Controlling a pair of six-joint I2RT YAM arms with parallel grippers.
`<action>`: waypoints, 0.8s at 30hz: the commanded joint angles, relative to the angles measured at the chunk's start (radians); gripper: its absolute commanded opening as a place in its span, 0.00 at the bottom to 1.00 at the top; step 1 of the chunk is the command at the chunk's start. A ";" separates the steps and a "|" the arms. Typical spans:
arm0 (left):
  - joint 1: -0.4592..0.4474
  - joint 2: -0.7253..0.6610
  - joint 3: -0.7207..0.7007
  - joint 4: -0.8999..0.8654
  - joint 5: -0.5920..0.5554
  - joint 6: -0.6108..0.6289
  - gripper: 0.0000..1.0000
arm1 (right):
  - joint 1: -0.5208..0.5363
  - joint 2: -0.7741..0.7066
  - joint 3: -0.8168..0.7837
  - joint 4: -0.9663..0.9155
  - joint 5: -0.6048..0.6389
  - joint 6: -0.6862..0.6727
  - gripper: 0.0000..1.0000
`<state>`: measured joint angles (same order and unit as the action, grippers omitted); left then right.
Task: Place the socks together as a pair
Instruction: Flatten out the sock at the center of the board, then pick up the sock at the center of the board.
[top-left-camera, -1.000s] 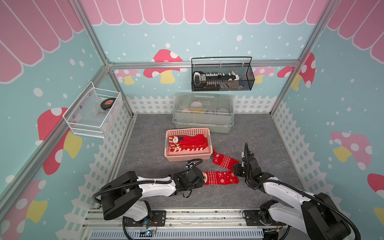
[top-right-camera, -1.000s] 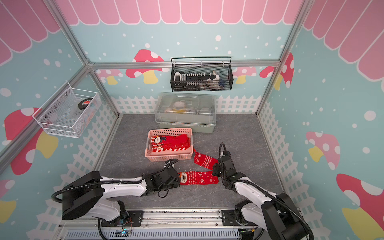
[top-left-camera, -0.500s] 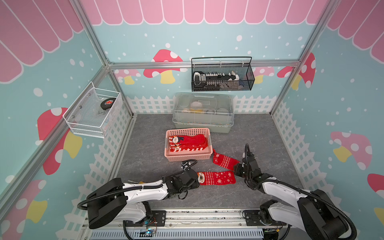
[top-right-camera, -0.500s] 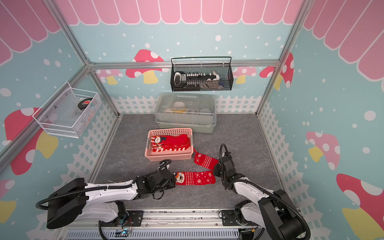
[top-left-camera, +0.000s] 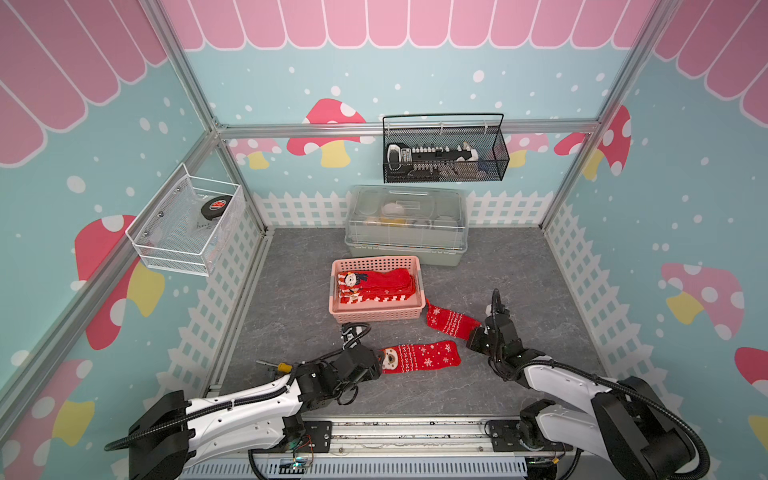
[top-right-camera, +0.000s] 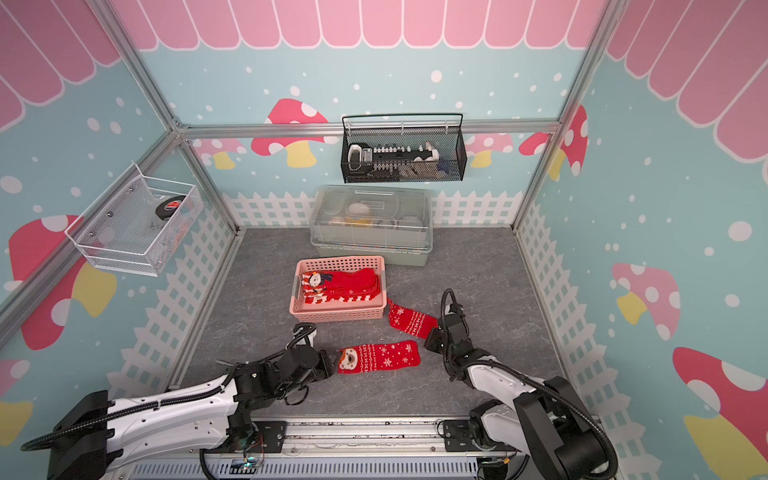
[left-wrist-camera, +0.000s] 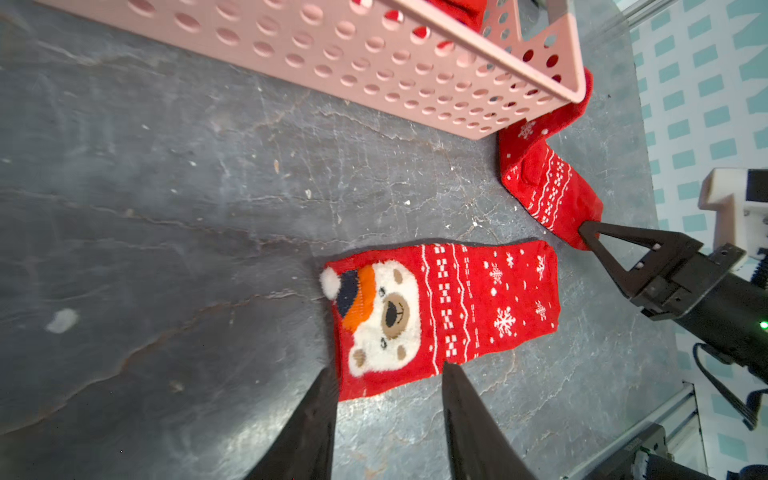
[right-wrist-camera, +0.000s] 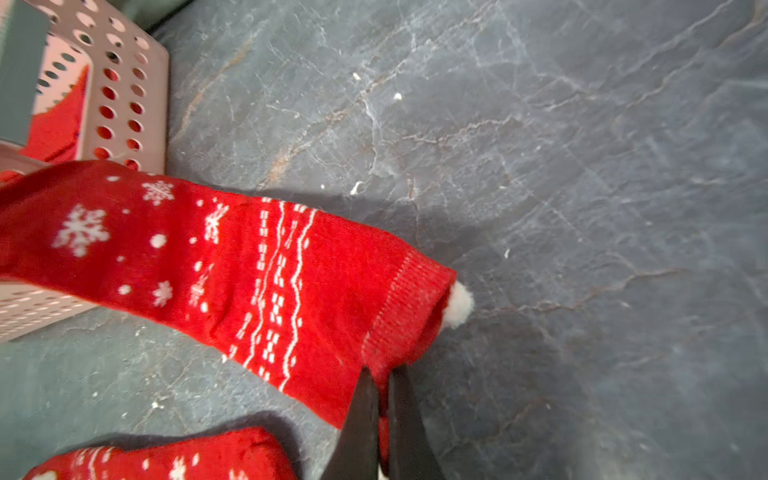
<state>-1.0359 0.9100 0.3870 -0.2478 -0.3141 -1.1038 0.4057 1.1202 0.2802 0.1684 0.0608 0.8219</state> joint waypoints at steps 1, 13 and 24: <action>-0.004 -0.079 -0.015 -0.099 -0.084 -0.011 0.44 | -0.002 -0.125 0.034 -0.139 0.033 -0.059 0.00; -0.004 -0.211 -0.018 -0.118 -0.109 0.030 0.45 | -0.002 -0.621 0.302 -0.585 -0.066 -0.281 0.00; -0.004 -0.217 -0.011 -0.128 -0.085 0.035 0.45 | -0.002 -0.566 0.435 -0.688 -0.241 -0.331 0.00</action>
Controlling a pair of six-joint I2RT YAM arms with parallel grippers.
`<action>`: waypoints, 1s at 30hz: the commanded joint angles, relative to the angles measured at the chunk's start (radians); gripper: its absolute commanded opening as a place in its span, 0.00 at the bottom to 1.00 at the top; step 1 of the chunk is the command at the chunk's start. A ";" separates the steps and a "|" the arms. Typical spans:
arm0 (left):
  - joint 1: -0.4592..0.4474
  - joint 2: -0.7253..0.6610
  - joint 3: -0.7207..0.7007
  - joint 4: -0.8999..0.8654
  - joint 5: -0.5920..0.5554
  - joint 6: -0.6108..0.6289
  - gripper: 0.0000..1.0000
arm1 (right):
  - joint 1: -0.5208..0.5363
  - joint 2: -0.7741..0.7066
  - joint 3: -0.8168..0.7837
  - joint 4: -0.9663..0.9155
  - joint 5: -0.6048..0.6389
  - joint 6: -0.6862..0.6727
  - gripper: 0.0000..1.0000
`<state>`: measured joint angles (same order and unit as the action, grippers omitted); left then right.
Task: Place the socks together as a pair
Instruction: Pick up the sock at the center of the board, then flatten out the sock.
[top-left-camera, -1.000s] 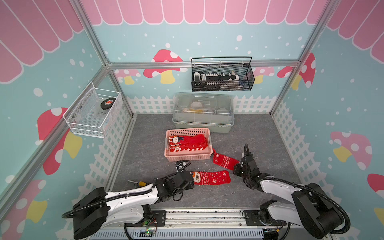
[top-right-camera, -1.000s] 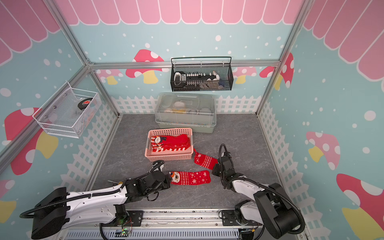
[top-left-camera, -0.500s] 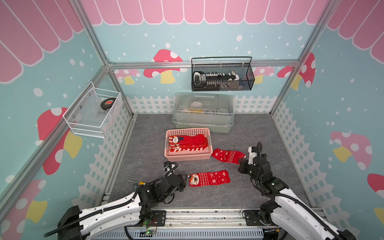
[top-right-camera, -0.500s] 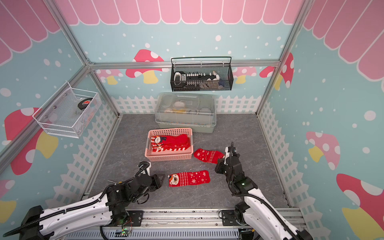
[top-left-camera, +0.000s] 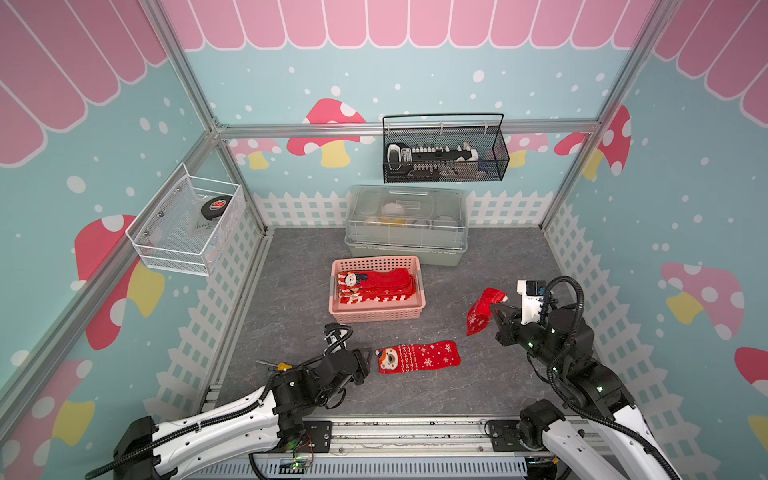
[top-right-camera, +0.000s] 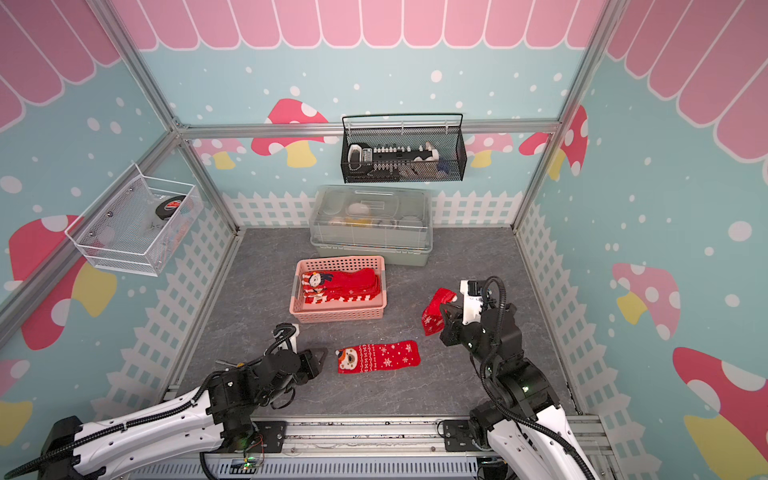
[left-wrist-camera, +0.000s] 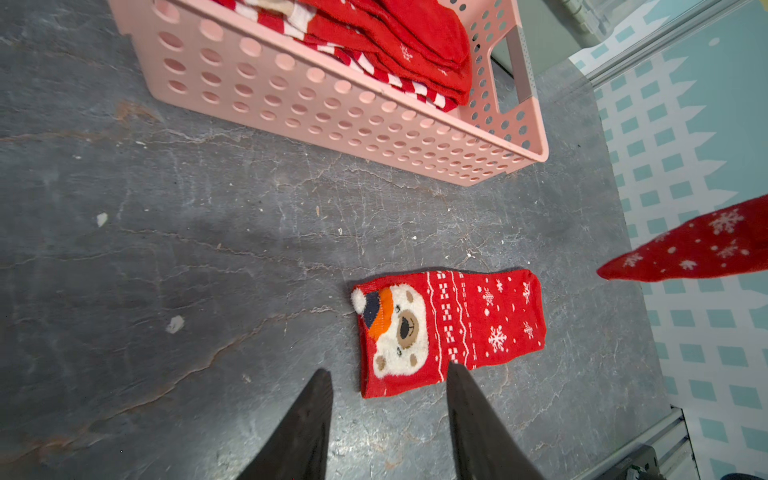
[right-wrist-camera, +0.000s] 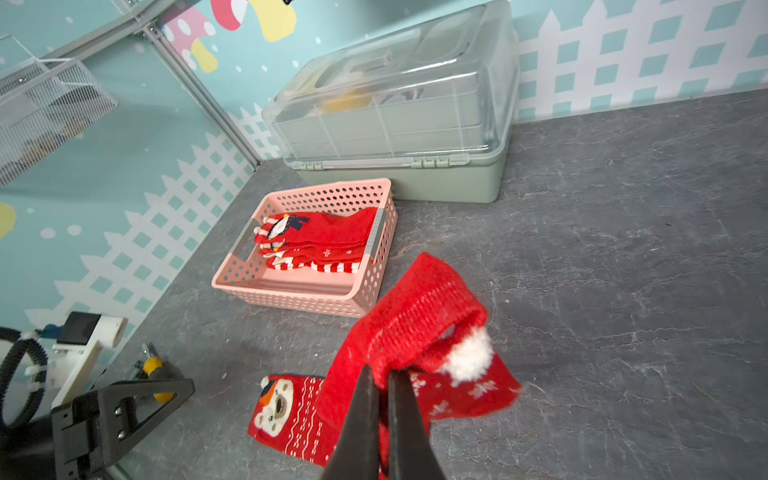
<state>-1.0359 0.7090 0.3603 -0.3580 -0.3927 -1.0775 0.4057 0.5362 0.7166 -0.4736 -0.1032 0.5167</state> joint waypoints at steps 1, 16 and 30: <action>-0.004 -0.018 0.014 -0.018 -0.003 0.007 0.45 | -0.002 0.022 -0.008 -0.049 -0.088 -0.022 0.00; -0.004 -0.020 0.015 -0.016 0.006 -0.010 0.42 | -0.002 -0.031 -0.002 -0.207 -0.104 -0.024 0.00; -0.004 -0.007 0.014 -0.017 0.008 -0.041 0.39 | 0.163 0.155 -0.189 0.215 -0.245 0.085 0.00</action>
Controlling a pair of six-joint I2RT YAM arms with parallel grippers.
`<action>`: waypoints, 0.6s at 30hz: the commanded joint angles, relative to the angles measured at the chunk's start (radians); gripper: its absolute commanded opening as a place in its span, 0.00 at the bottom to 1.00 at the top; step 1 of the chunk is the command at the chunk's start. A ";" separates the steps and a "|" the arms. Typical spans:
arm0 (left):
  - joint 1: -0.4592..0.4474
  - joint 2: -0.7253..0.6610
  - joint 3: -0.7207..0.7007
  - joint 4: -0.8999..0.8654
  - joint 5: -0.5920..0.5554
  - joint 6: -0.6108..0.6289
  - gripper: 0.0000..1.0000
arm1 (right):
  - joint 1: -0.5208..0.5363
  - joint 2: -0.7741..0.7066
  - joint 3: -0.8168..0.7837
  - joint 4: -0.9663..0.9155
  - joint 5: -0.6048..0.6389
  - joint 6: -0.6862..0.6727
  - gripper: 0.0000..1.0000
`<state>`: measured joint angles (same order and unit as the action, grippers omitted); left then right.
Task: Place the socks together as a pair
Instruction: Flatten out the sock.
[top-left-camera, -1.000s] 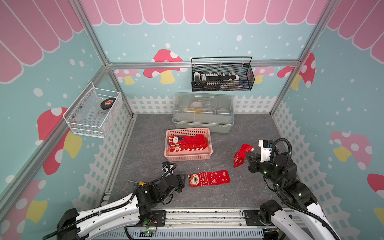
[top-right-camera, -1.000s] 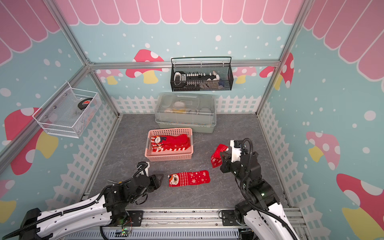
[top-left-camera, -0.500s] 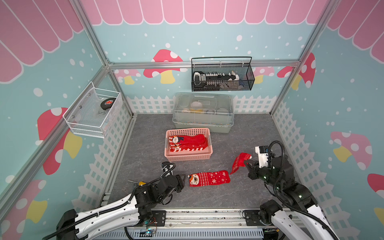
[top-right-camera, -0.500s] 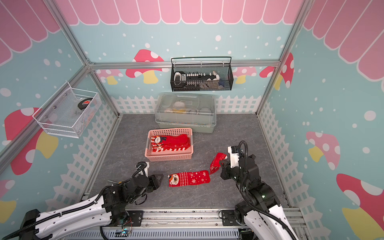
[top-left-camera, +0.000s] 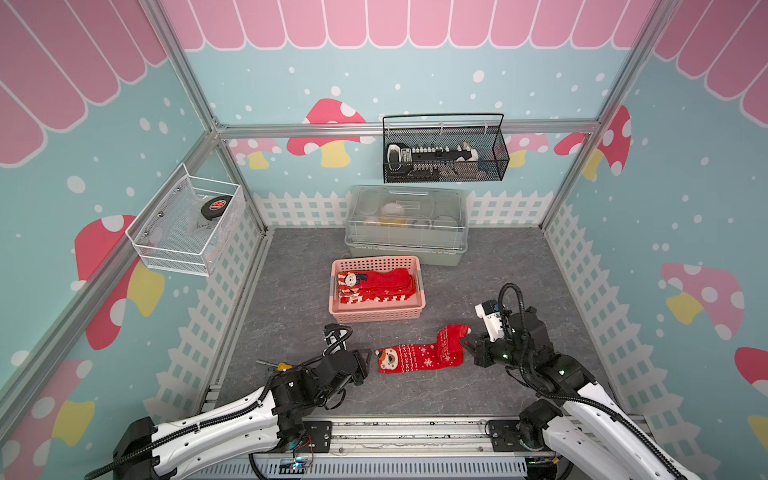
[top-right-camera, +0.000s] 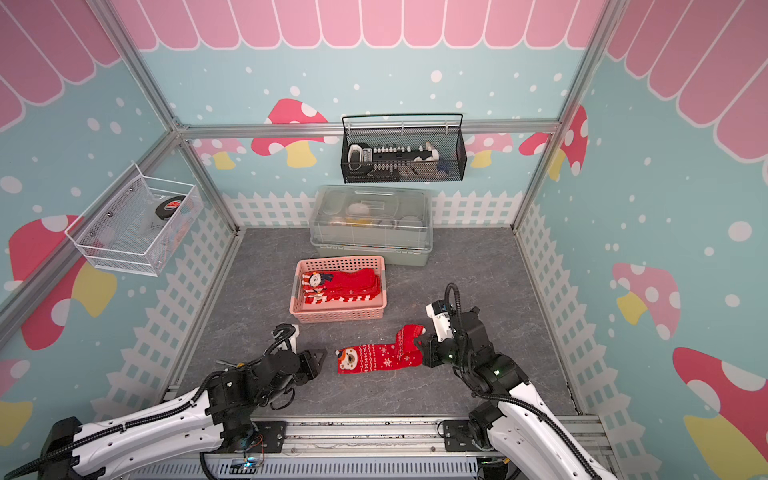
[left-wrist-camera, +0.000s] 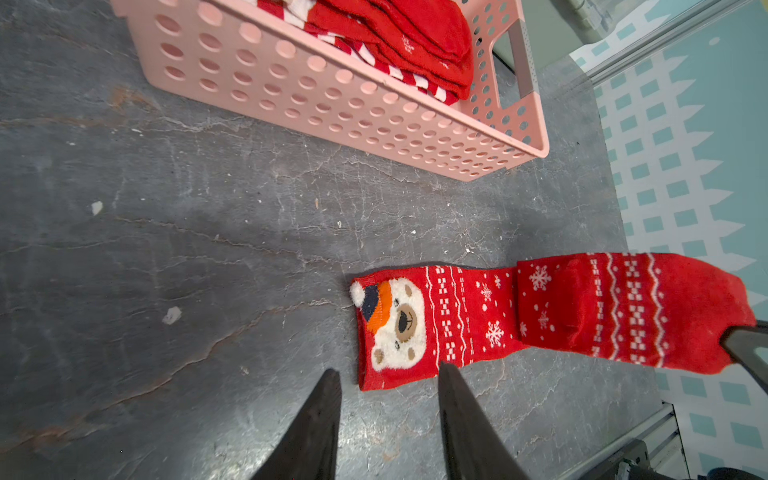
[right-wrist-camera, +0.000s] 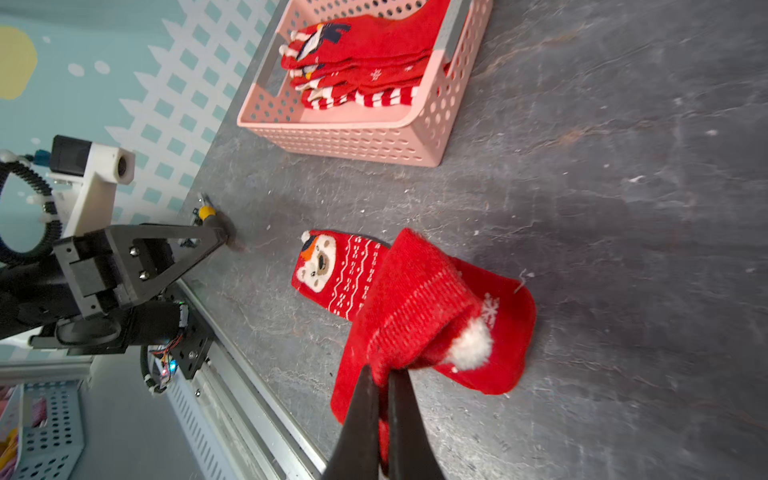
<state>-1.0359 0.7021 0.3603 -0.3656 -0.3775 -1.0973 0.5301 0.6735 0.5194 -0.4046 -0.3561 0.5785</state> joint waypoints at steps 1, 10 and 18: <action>-0.004 0.000 0.015 -0.009 -0.009 -0.022 0.39 | 0.062 0.043 0.016 0.164 0.020 0.024 0.00; -0.004 0.023 0.017 -0.009 -0.024 -0.033 0.39 | 0.265 0.310 0.092 0.374 0.113 0.083 0.06; -0.004 0.049 0.027 -0.002 -0.028 -0.038 0.48 | 0.340 0.460 0.170 0.428 0.120 0.099 0.45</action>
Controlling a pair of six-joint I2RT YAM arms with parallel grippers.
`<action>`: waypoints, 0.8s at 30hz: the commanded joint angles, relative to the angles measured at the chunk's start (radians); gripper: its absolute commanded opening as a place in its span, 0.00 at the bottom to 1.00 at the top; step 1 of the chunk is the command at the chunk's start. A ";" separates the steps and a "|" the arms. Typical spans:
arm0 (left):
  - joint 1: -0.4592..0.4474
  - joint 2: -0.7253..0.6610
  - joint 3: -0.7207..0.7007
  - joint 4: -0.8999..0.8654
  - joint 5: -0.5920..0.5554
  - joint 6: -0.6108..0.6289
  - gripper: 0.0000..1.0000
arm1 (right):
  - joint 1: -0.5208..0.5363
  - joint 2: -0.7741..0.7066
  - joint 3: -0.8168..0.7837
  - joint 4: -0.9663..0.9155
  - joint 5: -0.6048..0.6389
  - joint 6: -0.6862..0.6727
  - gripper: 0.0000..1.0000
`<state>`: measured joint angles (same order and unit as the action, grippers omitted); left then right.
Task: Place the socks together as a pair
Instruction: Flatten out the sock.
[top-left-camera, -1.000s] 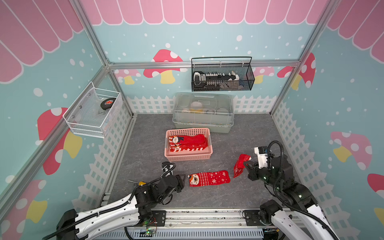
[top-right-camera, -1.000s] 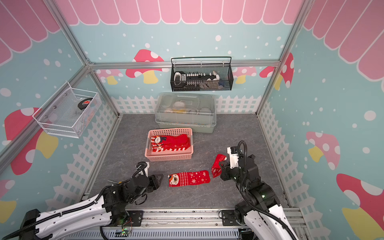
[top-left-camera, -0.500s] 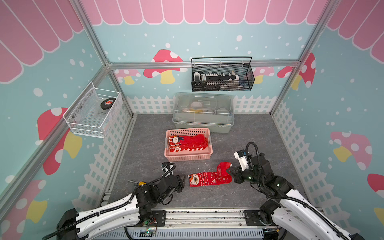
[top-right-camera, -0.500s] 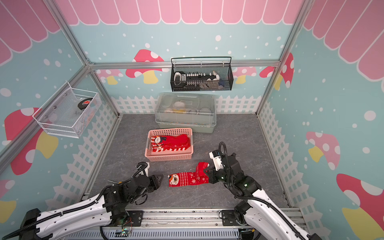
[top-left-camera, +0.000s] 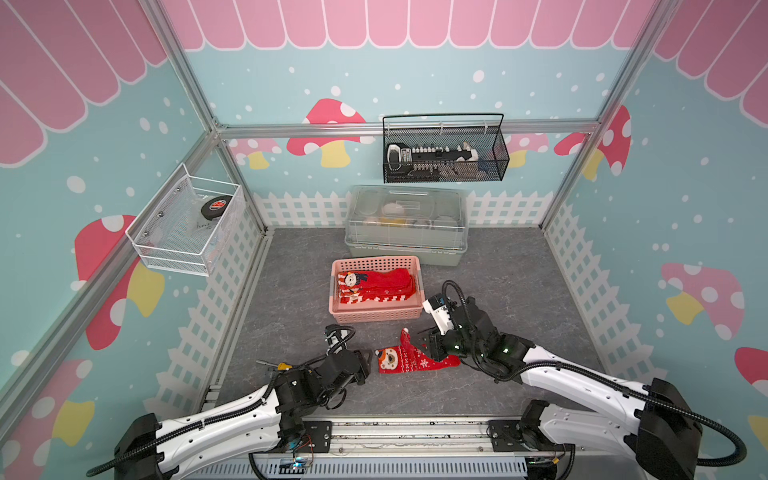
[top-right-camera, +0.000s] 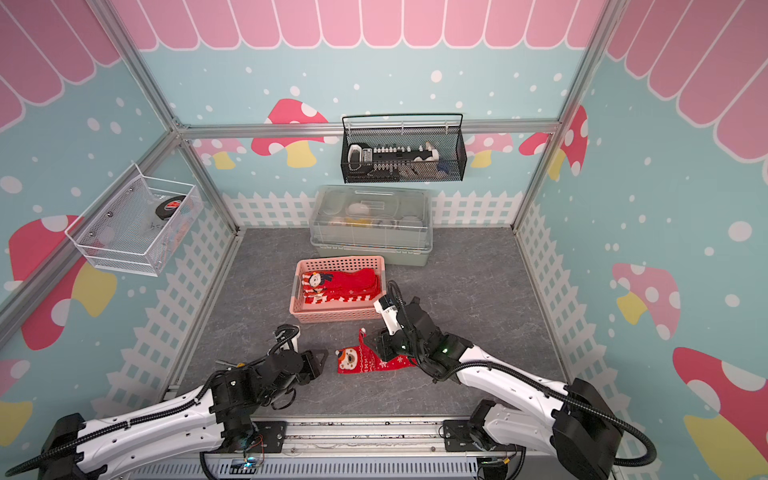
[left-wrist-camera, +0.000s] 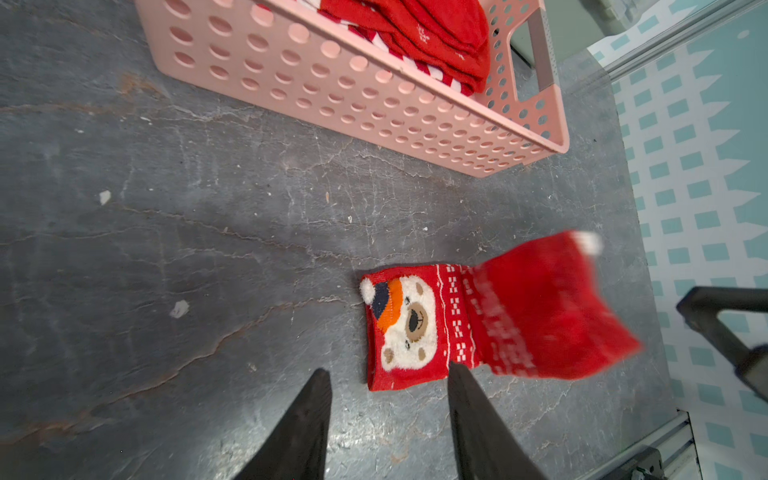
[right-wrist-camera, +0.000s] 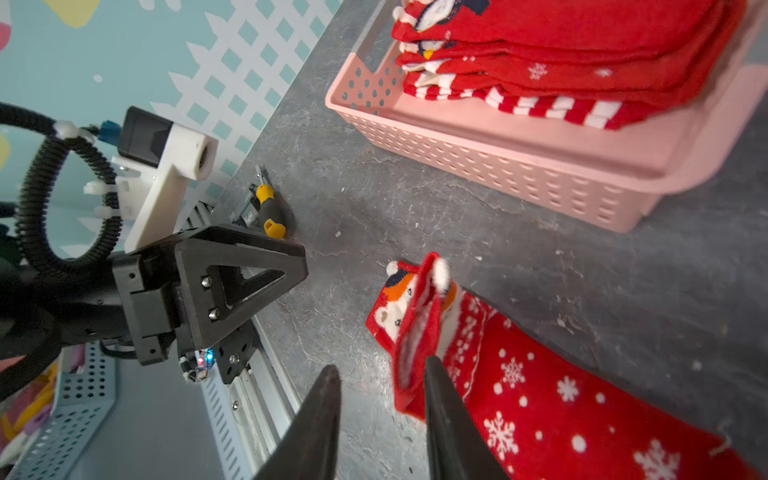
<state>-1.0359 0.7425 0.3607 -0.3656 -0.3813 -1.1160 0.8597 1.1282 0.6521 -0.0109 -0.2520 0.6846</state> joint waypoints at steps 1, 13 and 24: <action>-0.003 0.013 0.028 0.002 -0.022 -0.020 0.49 | 0.010 -0.001 0.040 0.006 0.036 -0.018 0.50; -0.004 0.136 0.037 0.115 0.039 -0.030 0.51 | -0.024 -0.282 -0.158 -0.230 0.442 -0.044 0.55; -0.004 0.308 0.040 0.199 0.111 -0.098 0.49 | -0.219 -0.209 -0.287 -0.129 0.280 -0.018 0.47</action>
<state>-1.0359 1.0241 0.3805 -0.2142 -0.2970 -1.1618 0.6579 0.9047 0.3897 -0.1932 0.0738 0.6540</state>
